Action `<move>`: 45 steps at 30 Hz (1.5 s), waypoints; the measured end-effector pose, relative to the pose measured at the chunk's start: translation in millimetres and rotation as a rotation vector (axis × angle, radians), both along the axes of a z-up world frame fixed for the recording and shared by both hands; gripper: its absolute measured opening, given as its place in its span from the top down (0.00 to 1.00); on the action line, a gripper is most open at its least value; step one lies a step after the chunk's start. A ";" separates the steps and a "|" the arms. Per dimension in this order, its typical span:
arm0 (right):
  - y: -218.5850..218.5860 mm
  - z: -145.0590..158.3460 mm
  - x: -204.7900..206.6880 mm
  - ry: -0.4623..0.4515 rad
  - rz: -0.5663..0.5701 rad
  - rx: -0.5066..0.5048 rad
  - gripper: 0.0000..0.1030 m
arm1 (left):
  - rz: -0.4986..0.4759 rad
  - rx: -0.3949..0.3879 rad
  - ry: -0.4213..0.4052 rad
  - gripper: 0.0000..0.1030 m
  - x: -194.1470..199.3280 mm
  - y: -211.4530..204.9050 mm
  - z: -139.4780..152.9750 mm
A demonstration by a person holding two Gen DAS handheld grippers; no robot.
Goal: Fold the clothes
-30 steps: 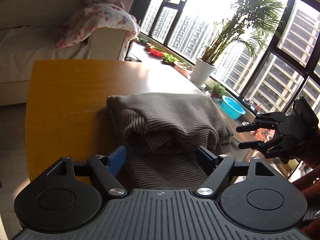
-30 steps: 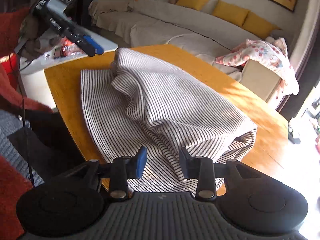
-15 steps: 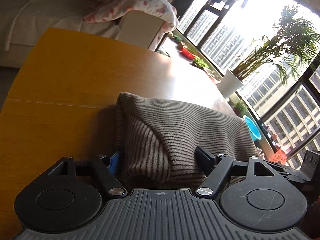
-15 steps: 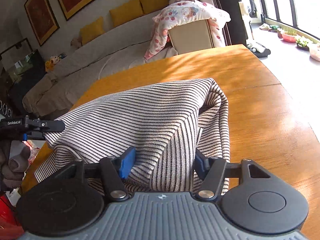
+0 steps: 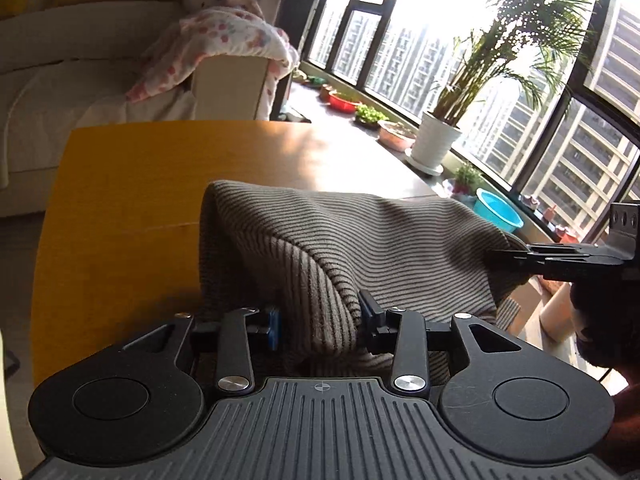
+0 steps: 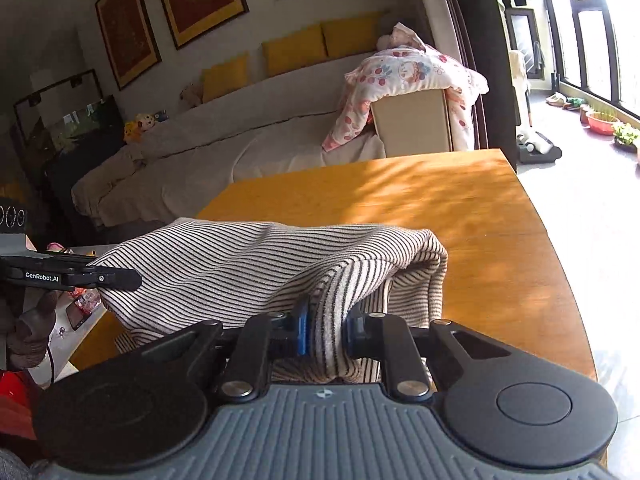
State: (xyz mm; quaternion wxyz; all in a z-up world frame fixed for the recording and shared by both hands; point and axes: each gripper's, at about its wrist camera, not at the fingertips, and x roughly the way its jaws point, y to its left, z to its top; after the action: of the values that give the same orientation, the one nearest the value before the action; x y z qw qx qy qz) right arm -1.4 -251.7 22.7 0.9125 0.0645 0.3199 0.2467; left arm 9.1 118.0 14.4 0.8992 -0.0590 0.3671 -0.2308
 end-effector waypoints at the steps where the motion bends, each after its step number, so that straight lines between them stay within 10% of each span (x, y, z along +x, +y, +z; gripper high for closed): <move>1: 1.3 -12.8 -1.3 0.031 -0.008 -0.016 0.84 | 0.019 0.029 0.038 0.60 2.7 1.8 -13.7; 8: 2.8 -27.6 0.1 0.018 -0.032 -0.072 0.64 | 0.026 0.053 -0.004 0.46 -4.0 10.5 -8.2; 12: 4.5 -10.6 -1.0 -0.057 -0.037 -0.094 0.16 | 0.023 0.008 -0.115 0.28 -17.8 12.0 24.3; 16: 9.1 1.7 1.3 -0.127 -0.010 -0.058 0.01 | -0.038 -0.100 -0.093 0.19 -18.3 -1.2 28.0; 22: 26.1 2.6 25.2 -0.107 0.019 0.003 0.00 | -0.089 -0.202 0.136 0.17 5.1 -25.5 -29.0; 29: 47.8 -23.1 61.2 -0.030 -0.053 -0.172 0.00 | -0.039 -0.279 0.108 0.12 51.9 -13.7 -37.4; 35: 43.9 -42.1 67.6 0.084 -0.104 -0.109 0.00 | 0.035 -0.294 0.106 0.14 119.0 -14.6 -33.1; 45: 34.8 -6.5 47.8 -0.087 -0.091 -0.205 0.00 | 0.027 -0.342 0.085 0.12 113.9 -33.0 -2.2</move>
State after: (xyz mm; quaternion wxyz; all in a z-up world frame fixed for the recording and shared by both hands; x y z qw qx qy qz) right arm 46.4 -216.9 16.2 0.9376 -0.0254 0.3002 0.1735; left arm 123.0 85.0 12.2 0.8627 -0.2259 0.3593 -0.2752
